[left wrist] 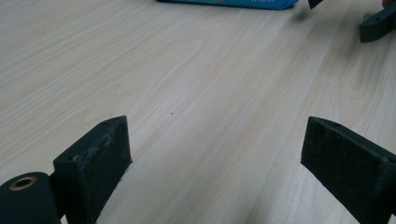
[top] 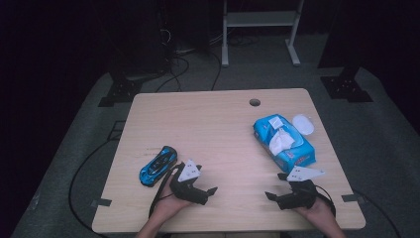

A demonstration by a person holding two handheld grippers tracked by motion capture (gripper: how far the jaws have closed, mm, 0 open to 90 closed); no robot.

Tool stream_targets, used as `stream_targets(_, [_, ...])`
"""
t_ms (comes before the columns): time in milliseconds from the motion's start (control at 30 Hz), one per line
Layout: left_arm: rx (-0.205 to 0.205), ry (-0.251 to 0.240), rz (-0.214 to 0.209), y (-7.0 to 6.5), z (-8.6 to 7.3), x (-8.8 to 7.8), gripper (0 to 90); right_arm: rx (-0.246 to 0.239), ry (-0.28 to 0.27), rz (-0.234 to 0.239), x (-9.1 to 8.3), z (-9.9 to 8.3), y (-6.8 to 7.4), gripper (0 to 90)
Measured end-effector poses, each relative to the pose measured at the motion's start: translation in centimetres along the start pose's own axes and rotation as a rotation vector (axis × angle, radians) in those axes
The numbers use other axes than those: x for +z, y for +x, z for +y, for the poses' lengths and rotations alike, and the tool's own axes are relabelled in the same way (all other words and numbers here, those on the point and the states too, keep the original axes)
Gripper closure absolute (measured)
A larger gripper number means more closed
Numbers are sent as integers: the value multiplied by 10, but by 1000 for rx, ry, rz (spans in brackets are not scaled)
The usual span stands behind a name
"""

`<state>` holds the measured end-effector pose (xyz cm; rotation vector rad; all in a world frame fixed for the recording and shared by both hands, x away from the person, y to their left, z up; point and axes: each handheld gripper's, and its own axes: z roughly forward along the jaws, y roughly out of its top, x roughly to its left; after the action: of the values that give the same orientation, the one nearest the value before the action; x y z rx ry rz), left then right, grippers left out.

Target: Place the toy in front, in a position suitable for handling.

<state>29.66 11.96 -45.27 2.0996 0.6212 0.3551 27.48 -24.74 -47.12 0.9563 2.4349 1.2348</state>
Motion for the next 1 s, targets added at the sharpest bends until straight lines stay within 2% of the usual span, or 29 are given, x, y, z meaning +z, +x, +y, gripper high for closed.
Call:
stream_targets(133, [20, 15, 4, 1, 3, 0, 78, 4, 1, 4, 1, 0, -1, 149])
stream_targets(233, [12, 17, 4, 3, 7, -4, 77, -1, -1, 6, 1, 0, -1, 149])
stream_targets(433, [37, 15, 45, 12, 12, -18, 77, -1, -4, 1, 0, 0, 1, 149])
stream_targets(633, [24, 3, 73, 29, 14, -33, 78, 2, -5, -1, 0, 0, 4, 149])
stream_targets(767, [25, 1, 98, 36, 12, -42, 77, -8, -3, -2, 2, 2, 6, 149])
stream_targets(1000, [12, 4, 111, 46, 10, -50, 77, -14, -1, 2, 4, 2, 7, 149])
